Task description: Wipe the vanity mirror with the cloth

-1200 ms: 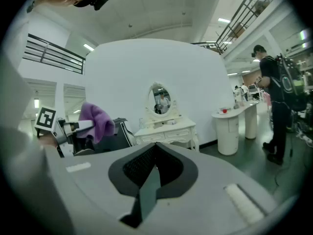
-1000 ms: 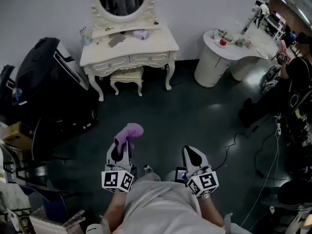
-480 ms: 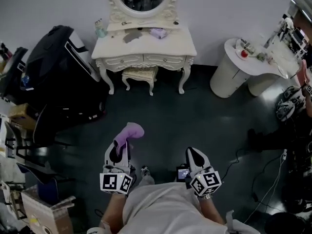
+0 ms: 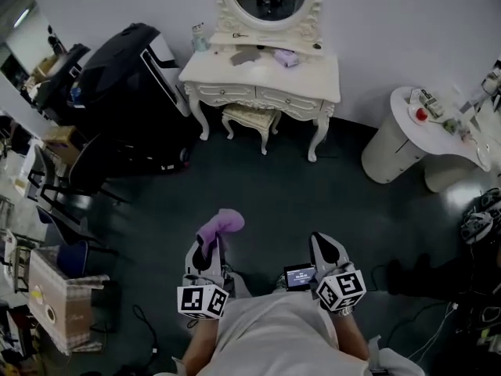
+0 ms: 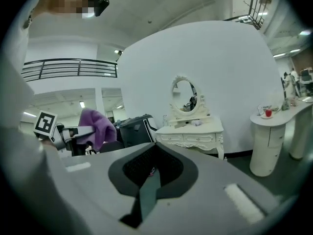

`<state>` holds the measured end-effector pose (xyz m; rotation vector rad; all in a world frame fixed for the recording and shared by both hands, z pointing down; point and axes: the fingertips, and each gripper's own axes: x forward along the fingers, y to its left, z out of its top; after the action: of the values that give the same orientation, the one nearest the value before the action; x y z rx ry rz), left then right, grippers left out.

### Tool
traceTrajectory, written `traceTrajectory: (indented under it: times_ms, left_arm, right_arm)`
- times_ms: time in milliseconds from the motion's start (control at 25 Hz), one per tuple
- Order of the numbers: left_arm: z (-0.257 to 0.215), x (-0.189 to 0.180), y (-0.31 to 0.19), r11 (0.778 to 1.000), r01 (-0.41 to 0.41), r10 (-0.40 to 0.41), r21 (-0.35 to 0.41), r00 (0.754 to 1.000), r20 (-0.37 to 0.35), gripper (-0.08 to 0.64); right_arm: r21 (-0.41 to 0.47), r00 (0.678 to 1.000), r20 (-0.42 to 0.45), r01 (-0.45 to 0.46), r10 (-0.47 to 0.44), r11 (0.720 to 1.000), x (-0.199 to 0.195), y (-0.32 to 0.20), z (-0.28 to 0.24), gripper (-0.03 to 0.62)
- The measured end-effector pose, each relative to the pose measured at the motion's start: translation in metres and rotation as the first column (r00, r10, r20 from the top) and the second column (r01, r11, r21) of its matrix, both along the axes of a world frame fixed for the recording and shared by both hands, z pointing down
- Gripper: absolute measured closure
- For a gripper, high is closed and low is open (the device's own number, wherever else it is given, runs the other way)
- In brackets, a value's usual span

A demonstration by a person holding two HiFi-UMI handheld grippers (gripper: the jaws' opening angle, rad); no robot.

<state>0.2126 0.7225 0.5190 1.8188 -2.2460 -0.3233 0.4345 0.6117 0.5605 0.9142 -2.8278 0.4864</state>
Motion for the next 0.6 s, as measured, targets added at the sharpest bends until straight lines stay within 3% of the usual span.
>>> traceTrajectory:
  times_ms: [200, 440, 600]
  left_arm:
    - [0.009, 0.032, 0.019, 1.0, -0.009, 0.008, -0.024, 1.0, -0.023, 0.503]
    - [0.0, 0.034, 0.025, 0.999, 0.037, -0.036, -0.024, 0.999, 0.037, 0.503]
    - [-0.001, 0.017, 0.005, 0.999, 0.033, -0.032, -0.013, 0.997, 0.063, 0.504]
  right_arm:
    - [-0.001, 0.999, 0.04, 0.012, -0.012, 1.0, 0.018, -0.005, -0.006, 0.584]
    - [-0.012, 0.996, 0.063, 0.067, -0.066, 0.998, 0.006, 0.002, -0.008, 0.584]
    - [0.031, 0.998, 0.055, 0.042, -0.044, 0.999, -0.007, -0.018, -0.015, 0.584]
